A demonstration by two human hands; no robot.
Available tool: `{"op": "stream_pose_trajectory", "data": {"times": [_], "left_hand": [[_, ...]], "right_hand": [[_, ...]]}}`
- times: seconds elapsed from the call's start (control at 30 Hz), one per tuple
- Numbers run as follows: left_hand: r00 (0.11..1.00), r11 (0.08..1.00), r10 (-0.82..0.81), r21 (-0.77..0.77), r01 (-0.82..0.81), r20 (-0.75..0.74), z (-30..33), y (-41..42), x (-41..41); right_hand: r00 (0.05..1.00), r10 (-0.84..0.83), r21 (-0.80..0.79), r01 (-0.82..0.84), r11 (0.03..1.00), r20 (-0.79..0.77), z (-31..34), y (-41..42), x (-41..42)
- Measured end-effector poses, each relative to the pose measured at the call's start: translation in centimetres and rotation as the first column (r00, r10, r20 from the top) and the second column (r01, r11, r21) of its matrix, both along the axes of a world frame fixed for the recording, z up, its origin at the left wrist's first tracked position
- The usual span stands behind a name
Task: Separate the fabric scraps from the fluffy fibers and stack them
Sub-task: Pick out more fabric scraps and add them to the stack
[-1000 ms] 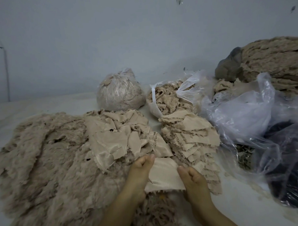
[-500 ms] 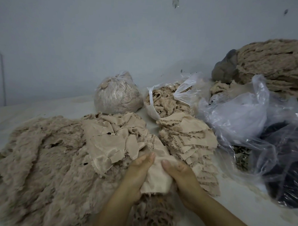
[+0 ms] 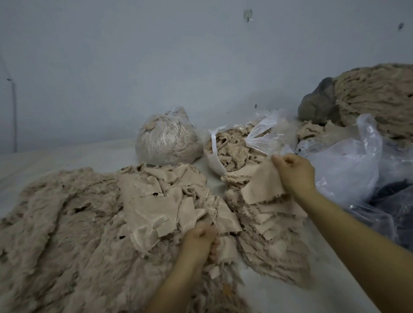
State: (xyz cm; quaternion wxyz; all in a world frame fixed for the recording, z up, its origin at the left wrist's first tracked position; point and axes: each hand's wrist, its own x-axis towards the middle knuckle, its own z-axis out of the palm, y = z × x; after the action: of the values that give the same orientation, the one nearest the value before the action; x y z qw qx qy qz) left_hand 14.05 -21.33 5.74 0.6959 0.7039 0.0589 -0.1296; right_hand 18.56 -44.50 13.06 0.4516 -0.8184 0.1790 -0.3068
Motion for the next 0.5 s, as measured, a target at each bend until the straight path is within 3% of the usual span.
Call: {"op": "stream_pose_trajectory", "data": {"times": [0.1,0.17,0.3,0.37,0.43,0.5], "left_hand": [[0.992,0.993,0.007,-0.117,-0.021,-0.125,-0.5,-1.5,1.1],[0.986,0.990,0.044,-0.123,-0.064,-0.163,-0.7,-2.5,2.1],[0.985,0.992,0.099,-0.067,-0.110,-0.139,-0.8,-3.2,3.0],[0.992,0.971,0.072,-0.219,-0.094,-0.105,-0.5,-2.7,2.5],[0.996,0.910,0.041,-0.409,-0.070,-0.078,0.0,-1.6,1.6],[0.998,0.871,-0.019,-0.492,-0.016,-0.066,0.4,-0.7,0.7]], "right_hand": [[0.994,-0.065,-0.243,0.042,0.969,-0.085,-1.0,-0.9,0.1],[0.998,0.025,-0.334,-0.040,0.942,-0.050,-1.8,0.3,-0.6],[0.956,0.292,-0.313,-0.282,0.907,-0.012,-3.2,4.4,-4.0],[0.911,0.396,-0.114,-0.408,0.906,-0.119,-4.6,6.2,-5.5],[0.804,0.523,0.286,-0.450,0.846,-0.282,-5.7,7.8,-6.3],[0.716,0.650,0.692,-0.334,0.640,-0.256,-6.4,9.4,-6.4]]}}
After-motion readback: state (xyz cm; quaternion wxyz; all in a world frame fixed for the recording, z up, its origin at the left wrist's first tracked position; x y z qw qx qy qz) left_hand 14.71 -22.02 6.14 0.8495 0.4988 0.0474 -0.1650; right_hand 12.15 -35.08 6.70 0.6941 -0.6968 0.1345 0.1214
